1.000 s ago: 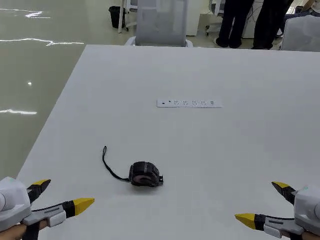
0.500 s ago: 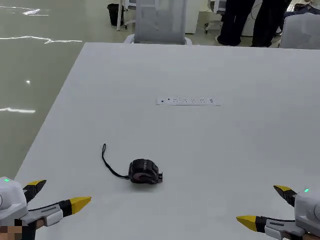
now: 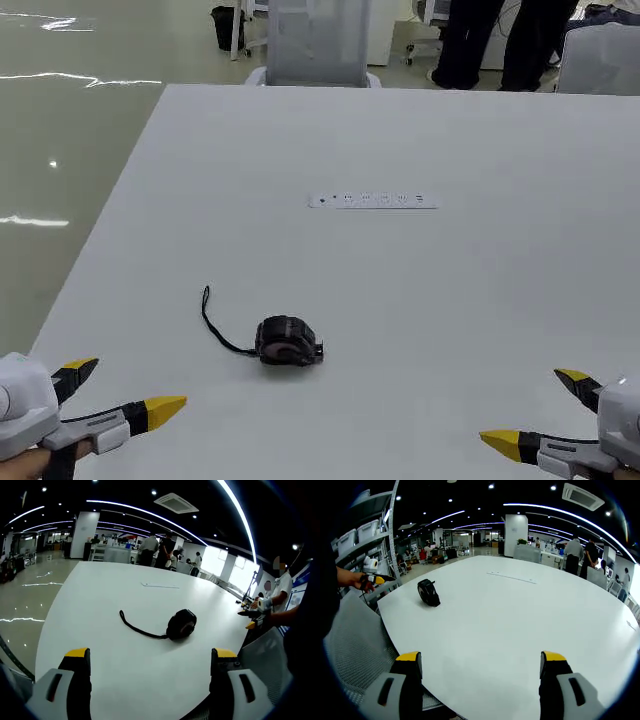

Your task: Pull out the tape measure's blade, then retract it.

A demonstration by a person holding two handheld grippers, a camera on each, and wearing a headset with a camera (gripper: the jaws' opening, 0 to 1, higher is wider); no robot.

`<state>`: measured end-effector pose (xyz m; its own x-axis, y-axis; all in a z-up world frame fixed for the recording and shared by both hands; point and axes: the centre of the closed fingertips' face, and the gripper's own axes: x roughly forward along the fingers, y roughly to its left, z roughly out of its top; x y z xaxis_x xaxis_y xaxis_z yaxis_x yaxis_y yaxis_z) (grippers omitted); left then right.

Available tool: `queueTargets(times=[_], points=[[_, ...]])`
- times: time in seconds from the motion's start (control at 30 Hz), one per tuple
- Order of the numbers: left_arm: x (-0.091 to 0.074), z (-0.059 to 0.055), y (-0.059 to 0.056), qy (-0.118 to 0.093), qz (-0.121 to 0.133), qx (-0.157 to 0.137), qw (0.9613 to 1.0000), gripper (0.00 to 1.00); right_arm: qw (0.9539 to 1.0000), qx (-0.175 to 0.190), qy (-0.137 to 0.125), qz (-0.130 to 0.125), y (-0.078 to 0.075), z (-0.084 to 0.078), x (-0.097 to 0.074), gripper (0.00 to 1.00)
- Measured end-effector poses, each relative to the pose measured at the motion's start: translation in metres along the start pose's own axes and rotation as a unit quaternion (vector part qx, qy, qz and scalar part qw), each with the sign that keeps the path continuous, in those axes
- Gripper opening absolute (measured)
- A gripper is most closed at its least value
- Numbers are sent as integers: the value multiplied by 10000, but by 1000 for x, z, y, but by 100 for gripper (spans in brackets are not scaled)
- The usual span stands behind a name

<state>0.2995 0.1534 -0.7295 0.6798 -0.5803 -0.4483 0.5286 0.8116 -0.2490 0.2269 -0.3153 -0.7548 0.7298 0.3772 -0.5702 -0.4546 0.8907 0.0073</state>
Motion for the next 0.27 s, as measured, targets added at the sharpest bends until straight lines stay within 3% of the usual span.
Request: queueTargets(times=[0.27], points=[[1, -3, -2, 41, 7, -19, 10000, 99, 10000, 71, 47, 8, 2, -6, 1, 100]])
